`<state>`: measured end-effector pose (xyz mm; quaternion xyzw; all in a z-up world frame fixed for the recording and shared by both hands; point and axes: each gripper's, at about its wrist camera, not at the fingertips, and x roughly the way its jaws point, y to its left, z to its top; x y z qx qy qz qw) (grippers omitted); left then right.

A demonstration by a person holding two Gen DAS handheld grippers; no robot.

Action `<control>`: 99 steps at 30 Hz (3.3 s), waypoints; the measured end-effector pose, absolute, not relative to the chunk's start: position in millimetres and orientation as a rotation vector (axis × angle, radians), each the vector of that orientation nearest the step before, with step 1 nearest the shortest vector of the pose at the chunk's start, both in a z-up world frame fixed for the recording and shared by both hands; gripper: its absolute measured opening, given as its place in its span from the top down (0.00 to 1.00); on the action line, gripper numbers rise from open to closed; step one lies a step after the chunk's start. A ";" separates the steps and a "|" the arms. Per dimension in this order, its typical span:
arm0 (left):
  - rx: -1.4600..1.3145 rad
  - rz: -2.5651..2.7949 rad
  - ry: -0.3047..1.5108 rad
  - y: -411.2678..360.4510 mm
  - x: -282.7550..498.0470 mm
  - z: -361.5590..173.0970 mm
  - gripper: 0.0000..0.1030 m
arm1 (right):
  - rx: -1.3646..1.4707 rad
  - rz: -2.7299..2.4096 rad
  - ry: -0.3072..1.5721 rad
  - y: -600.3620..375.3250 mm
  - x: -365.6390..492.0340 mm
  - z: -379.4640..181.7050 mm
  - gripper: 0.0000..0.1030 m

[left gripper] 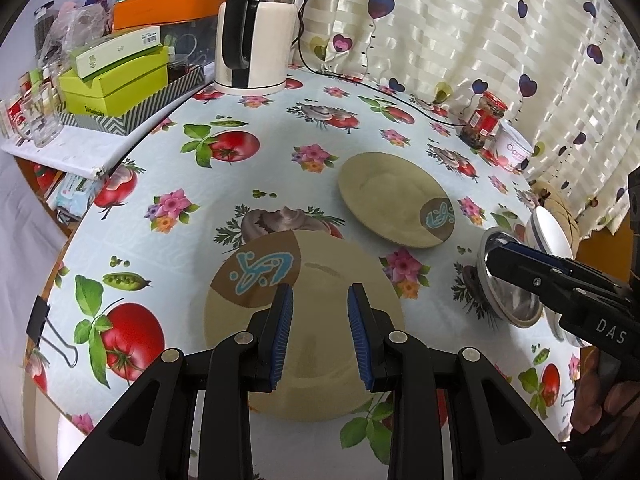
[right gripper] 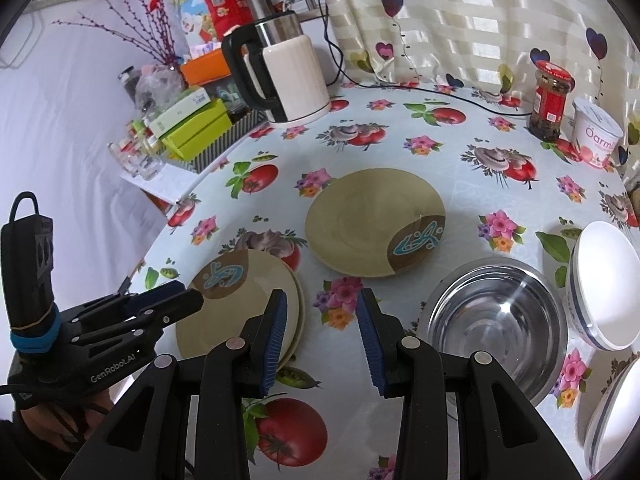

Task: Organize plates and bowls

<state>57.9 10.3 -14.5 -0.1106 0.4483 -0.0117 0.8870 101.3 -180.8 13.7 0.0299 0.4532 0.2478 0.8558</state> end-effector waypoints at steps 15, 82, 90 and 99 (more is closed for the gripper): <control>-0.241 -0.052 0.948 5.8 74.5 -20.4 0.72 | 0.073 0.495 0.954 -189.2 111.6 15.5 0.65; -0.380 -0.118 1.066 -5.6 203.2 -71.1 0.71 | 0.115 0.291 1.185 -206.8 242.5 -61.8 0.76; -0.369 -0.106 1.041 -3.3 195.9 -62.6 0.71 | 0.116 0.307 1.155 -203.7 238.0 -52.2 0.76; -0.360 -0.092 1.020 -0.1 181.7 -50.0 0.71 | 0.118 0.324 1.134 -200.6 228.9 -45.1 0.76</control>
